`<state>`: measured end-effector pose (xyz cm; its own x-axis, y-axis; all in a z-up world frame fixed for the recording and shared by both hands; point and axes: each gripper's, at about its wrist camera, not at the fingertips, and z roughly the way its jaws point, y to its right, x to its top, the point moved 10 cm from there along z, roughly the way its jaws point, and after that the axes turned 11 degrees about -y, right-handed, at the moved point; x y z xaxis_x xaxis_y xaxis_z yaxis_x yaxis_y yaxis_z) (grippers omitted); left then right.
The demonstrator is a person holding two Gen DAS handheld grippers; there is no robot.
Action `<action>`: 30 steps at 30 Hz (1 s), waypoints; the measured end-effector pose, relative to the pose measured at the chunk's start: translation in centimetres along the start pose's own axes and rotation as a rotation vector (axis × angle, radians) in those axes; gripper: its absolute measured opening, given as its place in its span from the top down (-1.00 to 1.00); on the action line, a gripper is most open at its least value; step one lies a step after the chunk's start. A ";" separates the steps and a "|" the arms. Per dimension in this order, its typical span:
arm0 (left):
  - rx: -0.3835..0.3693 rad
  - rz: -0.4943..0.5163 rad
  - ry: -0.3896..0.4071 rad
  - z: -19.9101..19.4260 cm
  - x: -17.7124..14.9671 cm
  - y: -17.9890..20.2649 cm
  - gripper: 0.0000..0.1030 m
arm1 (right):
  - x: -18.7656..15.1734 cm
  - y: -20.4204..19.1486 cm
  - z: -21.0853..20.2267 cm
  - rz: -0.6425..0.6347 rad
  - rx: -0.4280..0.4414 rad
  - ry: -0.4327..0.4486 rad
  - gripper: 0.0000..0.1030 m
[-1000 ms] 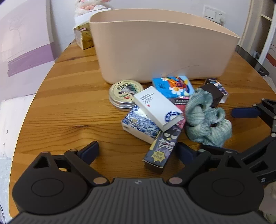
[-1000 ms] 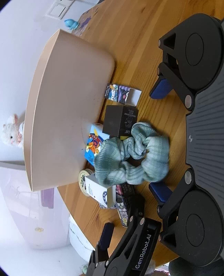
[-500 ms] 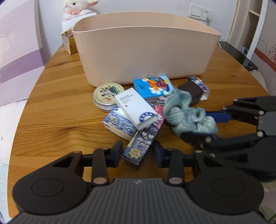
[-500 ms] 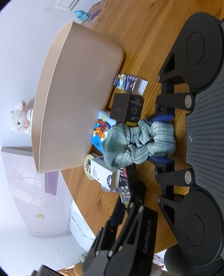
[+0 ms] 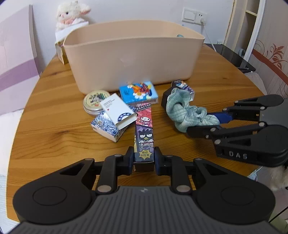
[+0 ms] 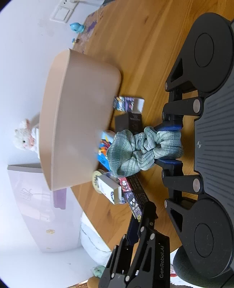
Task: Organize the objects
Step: 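Carry the cartoon box with the left tool while the right tool carries the scrunchie into the basket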
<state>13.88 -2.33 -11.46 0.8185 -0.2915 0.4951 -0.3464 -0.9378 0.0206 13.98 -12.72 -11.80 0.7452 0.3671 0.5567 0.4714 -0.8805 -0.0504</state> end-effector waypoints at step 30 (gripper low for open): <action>0.206 -0.058 0.274 -8.4 13.9 -4.4 0.52 | 14.4 8.4 -7.1 0.106 -0.134 0.304 0.47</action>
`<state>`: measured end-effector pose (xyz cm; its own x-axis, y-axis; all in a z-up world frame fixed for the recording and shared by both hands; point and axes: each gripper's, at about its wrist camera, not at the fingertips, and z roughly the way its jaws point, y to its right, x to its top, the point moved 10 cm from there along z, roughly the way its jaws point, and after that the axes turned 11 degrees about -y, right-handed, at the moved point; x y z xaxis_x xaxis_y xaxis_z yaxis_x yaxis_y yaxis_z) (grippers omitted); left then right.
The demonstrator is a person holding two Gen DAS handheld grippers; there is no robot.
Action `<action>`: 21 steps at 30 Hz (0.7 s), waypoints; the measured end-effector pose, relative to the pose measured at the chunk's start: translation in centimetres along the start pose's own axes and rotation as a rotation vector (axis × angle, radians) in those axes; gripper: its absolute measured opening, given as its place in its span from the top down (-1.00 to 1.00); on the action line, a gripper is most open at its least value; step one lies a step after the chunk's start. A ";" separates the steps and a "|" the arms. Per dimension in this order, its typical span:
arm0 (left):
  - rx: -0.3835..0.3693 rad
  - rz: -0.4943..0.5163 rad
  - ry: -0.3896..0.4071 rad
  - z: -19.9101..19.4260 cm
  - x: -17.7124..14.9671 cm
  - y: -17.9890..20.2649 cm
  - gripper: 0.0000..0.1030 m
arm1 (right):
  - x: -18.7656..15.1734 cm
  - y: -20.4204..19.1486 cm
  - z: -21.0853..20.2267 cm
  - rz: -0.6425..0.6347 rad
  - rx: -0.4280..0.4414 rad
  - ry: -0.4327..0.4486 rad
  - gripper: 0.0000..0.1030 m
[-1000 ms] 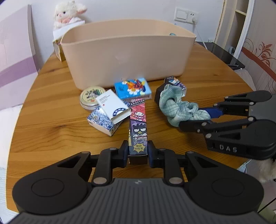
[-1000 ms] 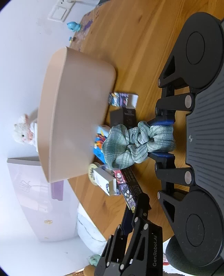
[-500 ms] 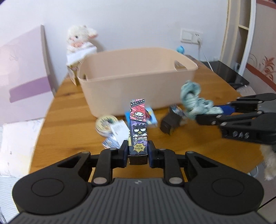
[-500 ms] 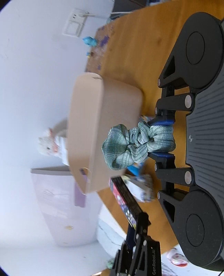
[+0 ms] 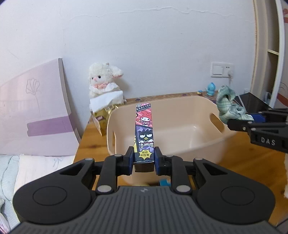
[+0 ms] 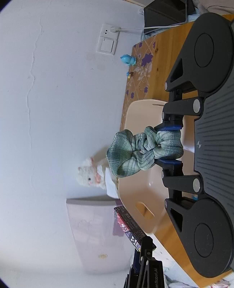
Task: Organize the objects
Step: 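Carry the cartoon box with the left tool while the right tool carries the scrunchie into the basket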
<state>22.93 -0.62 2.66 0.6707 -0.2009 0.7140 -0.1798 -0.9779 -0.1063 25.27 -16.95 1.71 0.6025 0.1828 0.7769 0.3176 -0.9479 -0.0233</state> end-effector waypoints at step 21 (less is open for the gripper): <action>0.141 -0.071 -0.252 14.9 0.5 -0.8 0.47 | -1.0 1.3 10.4 -0.008 -0.119 -0.187 -0.04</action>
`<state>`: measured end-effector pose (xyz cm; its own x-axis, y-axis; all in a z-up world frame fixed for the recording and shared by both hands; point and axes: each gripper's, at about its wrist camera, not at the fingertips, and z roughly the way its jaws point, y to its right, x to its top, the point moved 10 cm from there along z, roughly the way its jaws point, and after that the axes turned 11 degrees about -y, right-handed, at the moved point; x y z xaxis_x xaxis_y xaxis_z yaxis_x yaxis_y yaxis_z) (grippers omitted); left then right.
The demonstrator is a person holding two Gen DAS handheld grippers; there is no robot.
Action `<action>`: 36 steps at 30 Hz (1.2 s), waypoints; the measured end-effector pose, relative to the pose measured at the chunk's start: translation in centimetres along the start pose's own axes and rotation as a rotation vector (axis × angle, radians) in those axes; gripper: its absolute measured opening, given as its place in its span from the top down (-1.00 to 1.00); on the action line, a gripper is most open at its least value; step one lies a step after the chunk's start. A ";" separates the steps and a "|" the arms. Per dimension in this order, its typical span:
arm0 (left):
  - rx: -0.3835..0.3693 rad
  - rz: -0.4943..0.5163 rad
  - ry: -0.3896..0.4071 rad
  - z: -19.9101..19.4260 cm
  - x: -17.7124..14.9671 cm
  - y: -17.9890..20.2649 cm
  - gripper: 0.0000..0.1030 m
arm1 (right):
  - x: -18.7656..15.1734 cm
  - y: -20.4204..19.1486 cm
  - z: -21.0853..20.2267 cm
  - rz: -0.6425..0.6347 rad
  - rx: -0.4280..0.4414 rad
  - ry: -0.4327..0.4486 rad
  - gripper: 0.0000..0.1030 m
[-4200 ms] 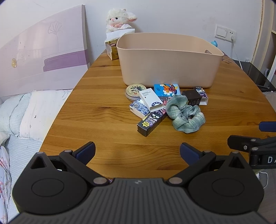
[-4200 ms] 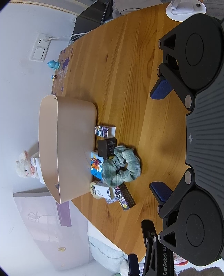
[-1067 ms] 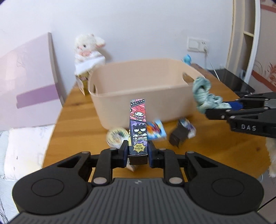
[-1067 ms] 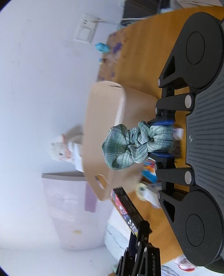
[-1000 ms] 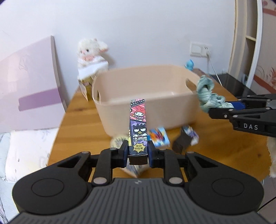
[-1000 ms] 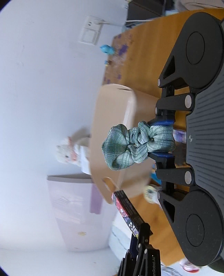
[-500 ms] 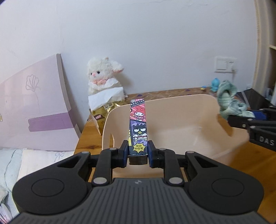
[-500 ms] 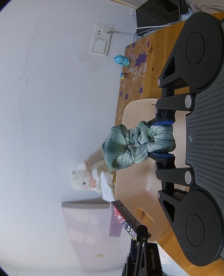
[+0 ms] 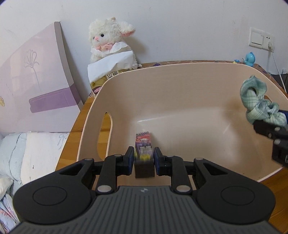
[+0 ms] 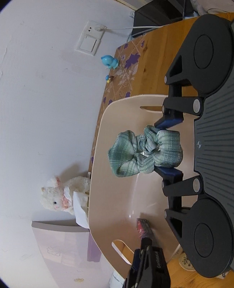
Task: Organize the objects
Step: 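Carry the cartoon box with the left tool while the right tool carries the scrunchie into the basket, then grasp the white card box with the left tool while the right tool grasps the small printed box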
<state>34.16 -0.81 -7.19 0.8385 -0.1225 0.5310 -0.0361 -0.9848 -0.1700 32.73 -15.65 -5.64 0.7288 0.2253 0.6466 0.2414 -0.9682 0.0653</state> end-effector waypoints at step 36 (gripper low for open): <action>0.034 0.009 0.011 -6.7 -11.3 -1.5 -0.80 | -10.4 -0.5 -4.2 0.025 0.053 -0.074 -1.00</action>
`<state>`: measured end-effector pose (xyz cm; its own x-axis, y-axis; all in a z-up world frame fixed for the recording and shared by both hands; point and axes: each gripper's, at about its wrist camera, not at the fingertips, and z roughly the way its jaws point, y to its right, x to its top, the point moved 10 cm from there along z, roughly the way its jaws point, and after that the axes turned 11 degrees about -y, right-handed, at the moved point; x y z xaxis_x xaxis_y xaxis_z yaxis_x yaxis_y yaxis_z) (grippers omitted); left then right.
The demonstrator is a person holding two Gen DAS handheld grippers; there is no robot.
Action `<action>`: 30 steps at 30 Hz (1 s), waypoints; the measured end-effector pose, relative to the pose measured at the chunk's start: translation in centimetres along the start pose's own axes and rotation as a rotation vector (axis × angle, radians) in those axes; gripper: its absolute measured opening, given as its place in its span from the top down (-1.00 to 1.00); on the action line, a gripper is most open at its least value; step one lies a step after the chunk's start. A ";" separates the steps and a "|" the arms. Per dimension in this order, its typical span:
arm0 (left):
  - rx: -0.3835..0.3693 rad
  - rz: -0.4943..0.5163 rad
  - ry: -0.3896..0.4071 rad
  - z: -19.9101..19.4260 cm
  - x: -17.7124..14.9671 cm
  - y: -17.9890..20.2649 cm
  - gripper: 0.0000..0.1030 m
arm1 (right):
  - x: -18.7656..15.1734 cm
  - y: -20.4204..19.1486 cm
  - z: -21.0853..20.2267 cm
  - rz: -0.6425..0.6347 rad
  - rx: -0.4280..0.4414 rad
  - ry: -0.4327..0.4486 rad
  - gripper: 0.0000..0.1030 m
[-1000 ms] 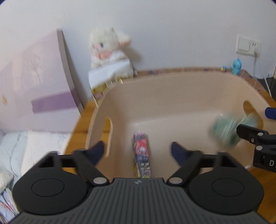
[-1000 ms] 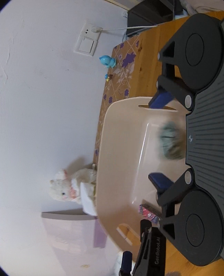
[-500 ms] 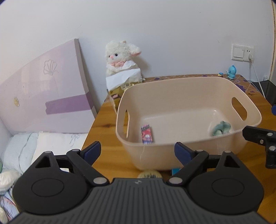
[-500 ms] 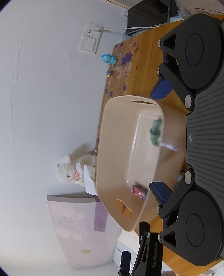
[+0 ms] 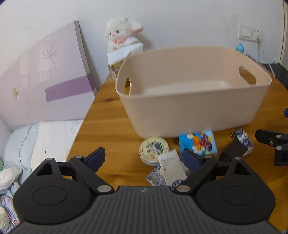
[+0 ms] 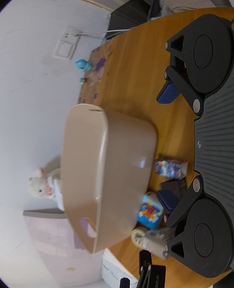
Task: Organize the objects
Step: 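Grasp the white card box with the left tool while the right tool grasps the small printed box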
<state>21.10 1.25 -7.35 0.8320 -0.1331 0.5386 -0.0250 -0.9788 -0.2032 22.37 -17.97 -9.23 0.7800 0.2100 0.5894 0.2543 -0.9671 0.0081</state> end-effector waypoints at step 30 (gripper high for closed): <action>-0.122 -0.091 -0.122 4.0 -2.1 0.4 -0.61 | -0.4 -1.1 4.2 0.050 0.098 -0.029 -0.93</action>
<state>21.57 1.78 -11.77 0.8948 -0.0307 0.4454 -0.0075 -0.9985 -0.0537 24.18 -16.36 -12.89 0.8089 0.1672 0.5637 0.2680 -0.9582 -0.1003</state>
